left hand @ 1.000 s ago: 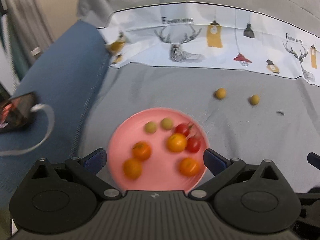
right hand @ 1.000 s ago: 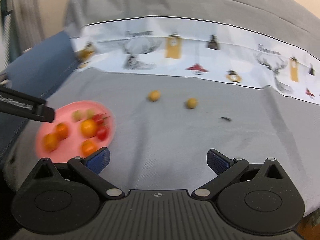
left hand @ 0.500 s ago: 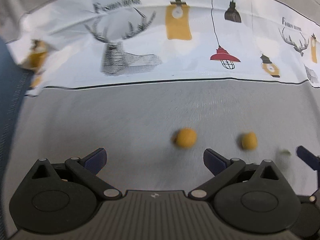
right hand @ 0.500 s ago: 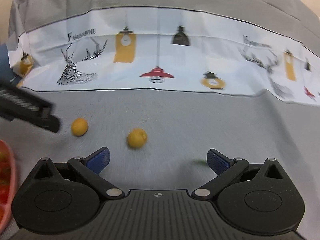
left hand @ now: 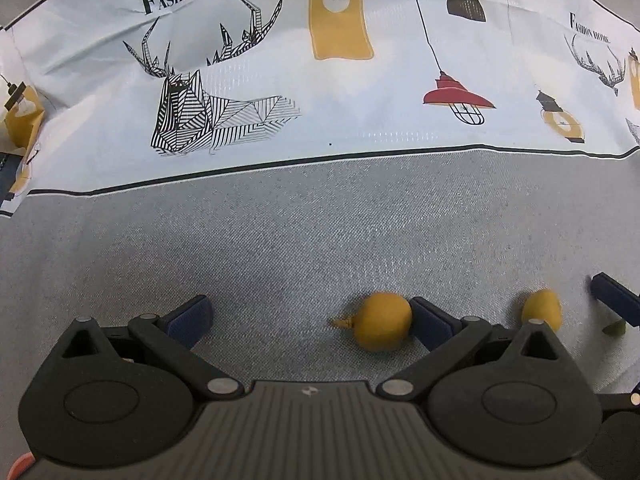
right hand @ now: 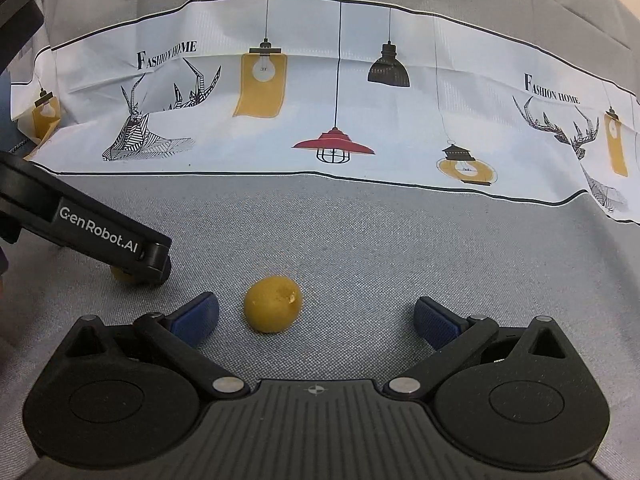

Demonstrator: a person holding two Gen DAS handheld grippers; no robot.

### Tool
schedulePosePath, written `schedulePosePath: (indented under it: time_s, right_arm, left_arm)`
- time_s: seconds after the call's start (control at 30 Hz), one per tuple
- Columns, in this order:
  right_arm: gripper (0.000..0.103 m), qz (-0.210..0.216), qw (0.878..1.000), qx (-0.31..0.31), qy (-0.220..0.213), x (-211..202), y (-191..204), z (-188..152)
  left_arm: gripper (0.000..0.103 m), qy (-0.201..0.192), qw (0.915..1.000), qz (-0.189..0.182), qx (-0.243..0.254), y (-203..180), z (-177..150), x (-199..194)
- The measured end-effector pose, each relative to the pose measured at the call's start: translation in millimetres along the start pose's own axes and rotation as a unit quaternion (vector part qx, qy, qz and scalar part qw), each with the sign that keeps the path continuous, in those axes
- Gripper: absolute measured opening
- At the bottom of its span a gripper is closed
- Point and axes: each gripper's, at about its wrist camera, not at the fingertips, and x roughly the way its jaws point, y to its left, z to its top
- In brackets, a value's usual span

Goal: Organize fruits
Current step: 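Grasp a yellow-green fruit with the left gripper while the right gripper grasps another, then carry both yellow-green fruits over the pink plate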

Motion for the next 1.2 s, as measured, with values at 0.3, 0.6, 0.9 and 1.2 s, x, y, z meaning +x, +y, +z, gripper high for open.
schedulePosePath:
  time_s: [0.3,0.6,0.9,1.2]
  right_arm:
    - [0.027,0.014,1.0,-0.017,0.012,-24,14,6]
    - [0.027,0.019,1.0,0.019,-0.003,-114,8,23]
    - [0.028,0.104,0.994,0.022,0.006,-254,42,-3]
    - [0.027,0.164,0.986,-0.027,-0.004,-352,86,-25]
  left_arm:
    - [0.029,-0.005,0.999,-0.034,-0.029,8,-4,-45]
    - [0.029,-0.033,0.9985,-0.023,-0.037,20,-31,-152]
    - [0.029,-0.028,0.997,0.036,-0.062,59,-120,-266]
    - [0.029,-0.04,0.9919,0.058,-0.106,93,-217,-359]
